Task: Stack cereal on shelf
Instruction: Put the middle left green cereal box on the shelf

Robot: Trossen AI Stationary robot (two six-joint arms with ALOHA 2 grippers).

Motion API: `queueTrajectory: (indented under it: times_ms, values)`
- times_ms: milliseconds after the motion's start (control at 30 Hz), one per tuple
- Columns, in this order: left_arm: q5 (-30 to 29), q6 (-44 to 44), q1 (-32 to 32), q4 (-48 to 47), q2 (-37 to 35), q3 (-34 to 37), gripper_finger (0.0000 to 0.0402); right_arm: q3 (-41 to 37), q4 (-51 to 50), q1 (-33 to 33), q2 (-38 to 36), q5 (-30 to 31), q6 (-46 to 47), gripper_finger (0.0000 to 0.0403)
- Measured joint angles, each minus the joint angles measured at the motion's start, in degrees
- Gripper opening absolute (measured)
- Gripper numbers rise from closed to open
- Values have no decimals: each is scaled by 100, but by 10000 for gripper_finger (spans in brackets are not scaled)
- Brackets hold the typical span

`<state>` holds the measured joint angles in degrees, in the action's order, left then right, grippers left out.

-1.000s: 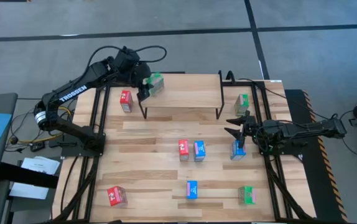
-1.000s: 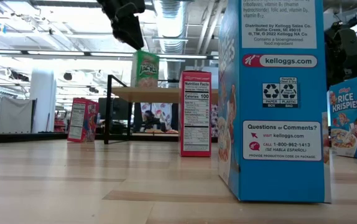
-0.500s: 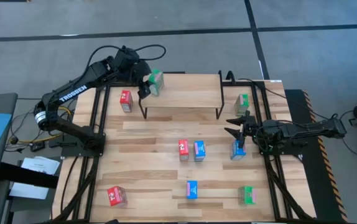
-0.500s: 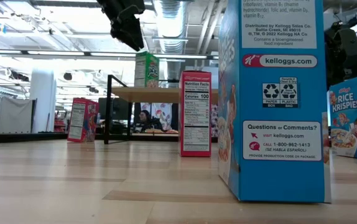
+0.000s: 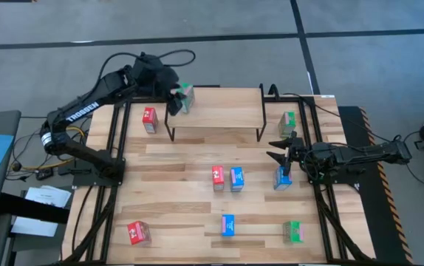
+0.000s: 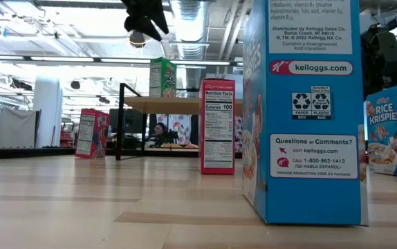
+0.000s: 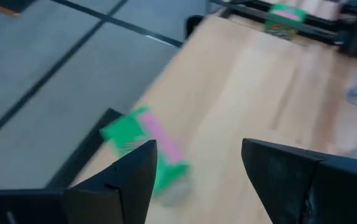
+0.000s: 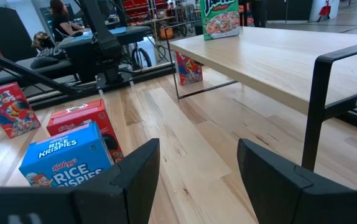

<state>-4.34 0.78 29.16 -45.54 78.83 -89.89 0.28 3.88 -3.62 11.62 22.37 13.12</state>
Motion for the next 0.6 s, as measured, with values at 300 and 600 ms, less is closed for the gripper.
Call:
queueTrajectory:
  times_ms: [300,600]
  values:
    - [-859,-383,-635,11,2,345,223,1,-1,0,-2,0,0,240]
    - [-1005,-539,-635,765,7,1099,223,1,0,2,-2,0,0,240]
